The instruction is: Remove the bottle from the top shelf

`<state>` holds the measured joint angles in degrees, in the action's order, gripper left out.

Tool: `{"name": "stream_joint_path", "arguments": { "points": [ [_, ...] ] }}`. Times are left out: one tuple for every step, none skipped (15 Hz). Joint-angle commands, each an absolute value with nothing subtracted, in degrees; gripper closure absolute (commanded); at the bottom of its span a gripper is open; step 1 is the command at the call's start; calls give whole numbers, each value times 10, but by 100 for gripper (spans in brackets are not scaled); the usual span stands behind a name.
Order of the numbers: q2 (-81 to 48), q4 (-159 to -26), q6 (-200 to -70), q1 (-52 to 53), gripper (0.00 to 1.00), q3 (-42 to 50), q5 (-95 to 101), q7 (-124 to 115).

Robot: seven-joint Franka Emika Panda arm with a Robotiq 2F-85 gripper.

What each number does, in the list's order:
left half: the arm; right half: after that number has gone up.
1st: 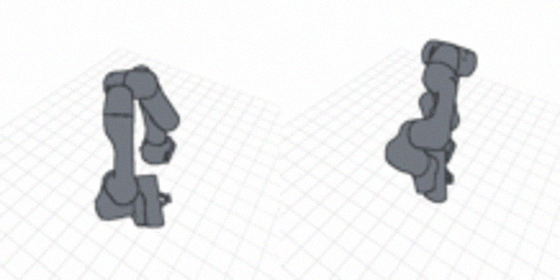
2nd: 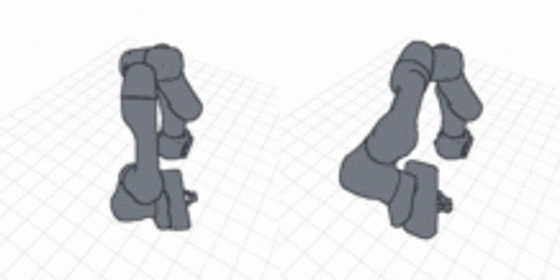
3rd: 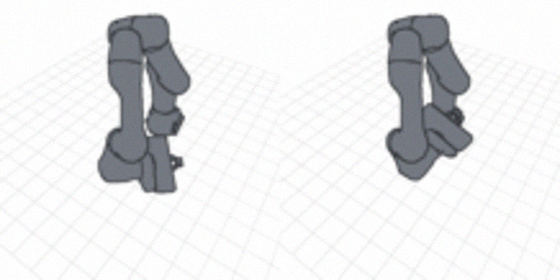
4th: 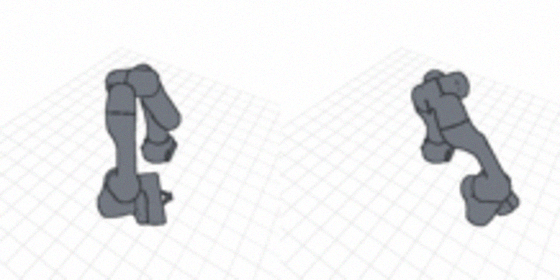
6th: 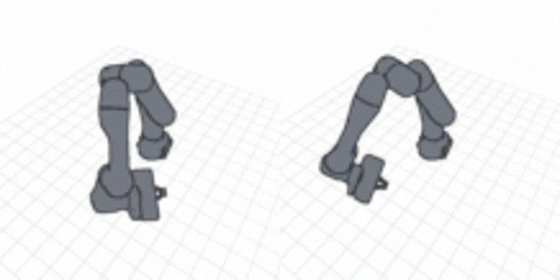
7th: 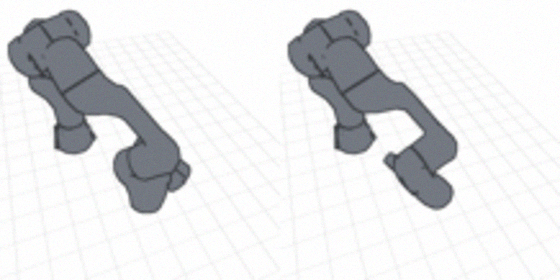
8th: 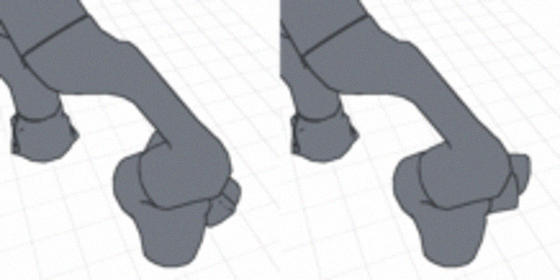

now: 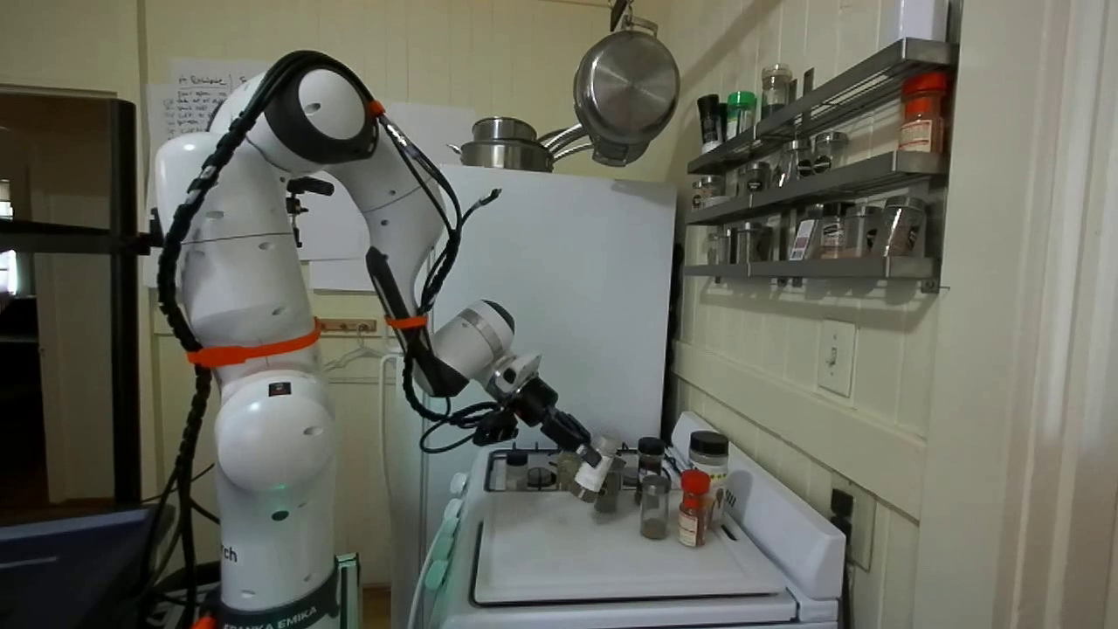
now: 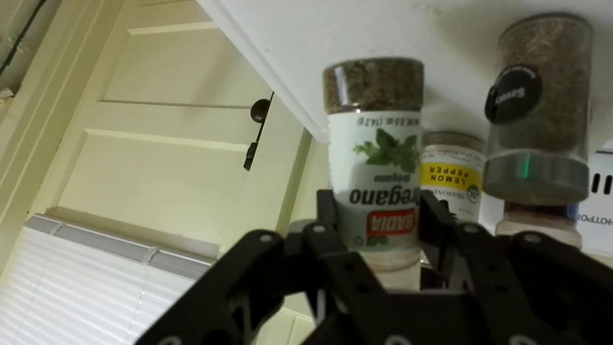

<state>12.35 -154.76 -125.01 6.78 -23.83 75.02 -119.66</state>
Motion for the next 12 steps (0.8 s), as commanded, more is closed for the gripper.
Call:
{"name": "stream_joint_path", "arguments": {
  "points": [
    [76,-1553,-1211,104,81,-214,802,-1287],
    [63,-1551,-1197,108,81,-210,814,-1306],
    [55,-1550,-1186,113,81,-206,825,-1326],
    [46,-1548,-1175,117,81,-202,837,-1341],
    [36,-1546,-1162,121,81,-200,846,-1353],
    [26,-1544,-1151,125,81,-197,857,-1365],
    [16,-1542,-1138,129,81,-196,868,-1375],
    [5,-1539,-1127,133,81,-195,880,-1383],
    [-4,-1537,-1116,137,81,-195,889,-1389],
    [-14,-1534,-1106,141,81,-195,898,-1398],
    [-22,-1532,-1098,144,81,-194,906,-1409],
    [-32,-1530,-1090,146,81,-194,912,-1417]
  ]
}}
